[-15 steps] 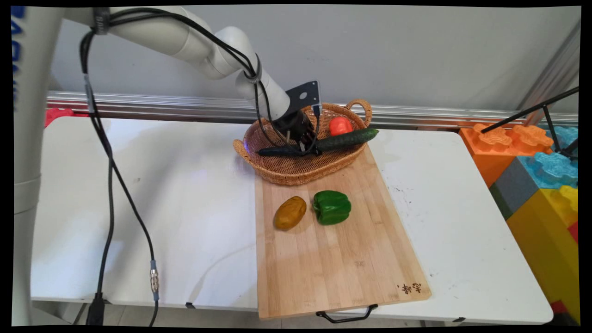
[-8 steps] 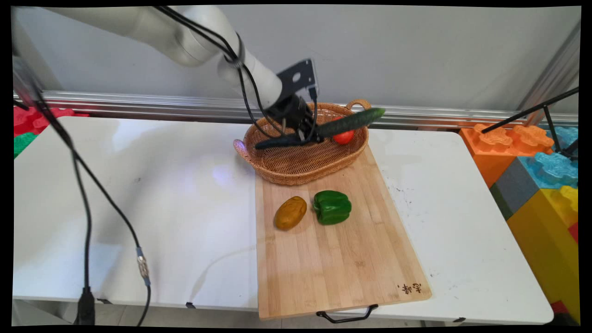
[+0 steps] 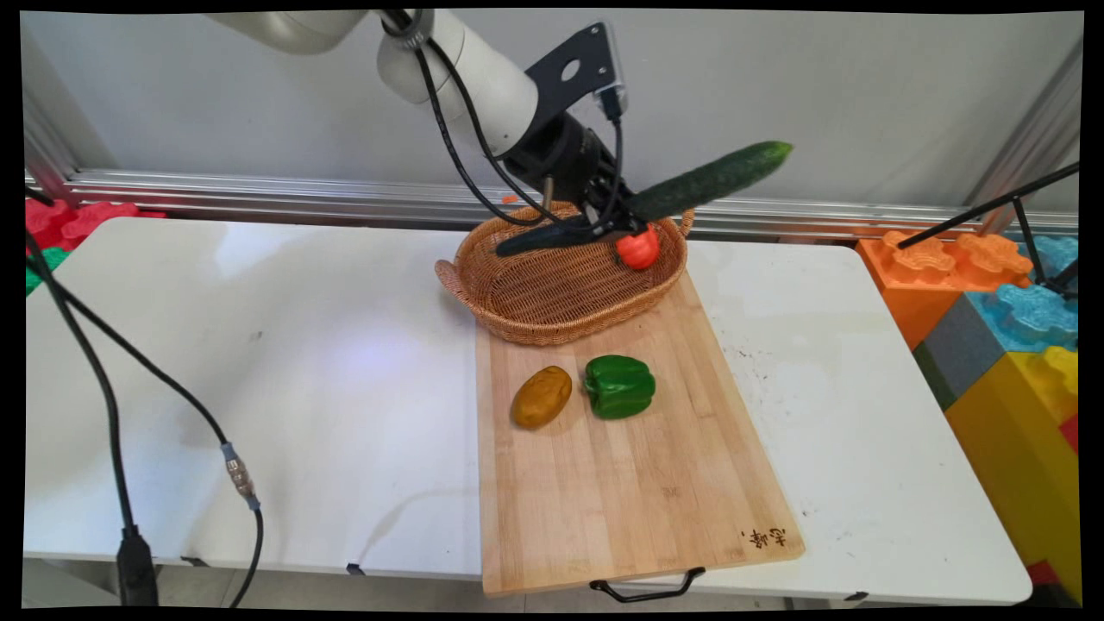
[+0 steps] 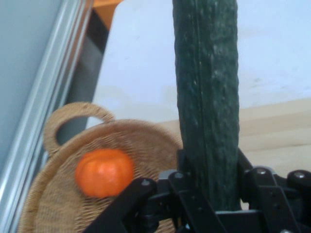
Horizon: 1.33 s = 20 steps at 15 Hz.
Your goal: Place the picked object on the cutting board
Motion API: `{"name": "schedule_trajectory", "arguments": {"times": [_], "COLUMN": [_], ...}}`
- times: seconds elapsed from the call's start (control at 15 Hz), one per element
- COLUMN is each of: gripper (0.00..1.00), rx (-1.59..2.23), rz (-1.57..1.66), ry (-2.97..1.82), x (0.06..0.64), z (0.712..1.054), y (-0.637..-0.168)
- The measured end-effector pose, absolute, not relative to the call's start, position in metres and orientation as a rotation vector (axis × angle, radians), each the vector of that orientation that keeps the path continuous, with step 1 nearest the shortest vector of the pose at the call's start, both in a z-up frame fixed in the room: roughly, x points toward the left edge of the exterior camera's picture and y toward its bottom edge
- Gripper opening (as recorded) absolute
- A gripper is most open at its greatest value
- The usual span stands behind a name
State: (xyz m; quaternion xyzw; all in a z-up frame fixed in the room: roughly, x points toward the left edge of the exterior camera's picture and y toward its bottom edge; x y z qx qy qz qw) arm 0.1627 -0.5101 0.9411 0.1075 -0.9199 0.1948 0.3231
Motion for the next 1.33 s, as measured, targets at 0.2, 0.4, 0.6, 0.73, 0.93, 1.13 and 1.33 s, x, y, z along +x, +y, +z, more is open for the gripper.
{"name": "schedule_trajectory", "arguments": {"times": [0.2, 0.4, 0.6, 0.73, 0.93, 1.13, 1.33], "gripper": [0.0, 0.0, 0.0, 0.0, 0.0, 1.0, 1.0], "rx": [0.339, 0.427, 0.485, 0.517, 0.55, 0.575, 0.59], "rz": [0.414, 0.285, 0.193, 0.149, 0.093, 0.051, 0.03], "ry": [-2.413, -2.42, -2.427, -2.437, -2.452, -2.465, -2.479], "x": [0.153, 0.141, 0.131, 0.126, 0.118, 0.11, 0.104], "z": [0.95, 0.949, 0.939, 0.928, 0.906, 0.883, 0.861], "y": [-0.486, -0.461, -0.446, -0.439, -0.434, -0.431, -0.432]}}
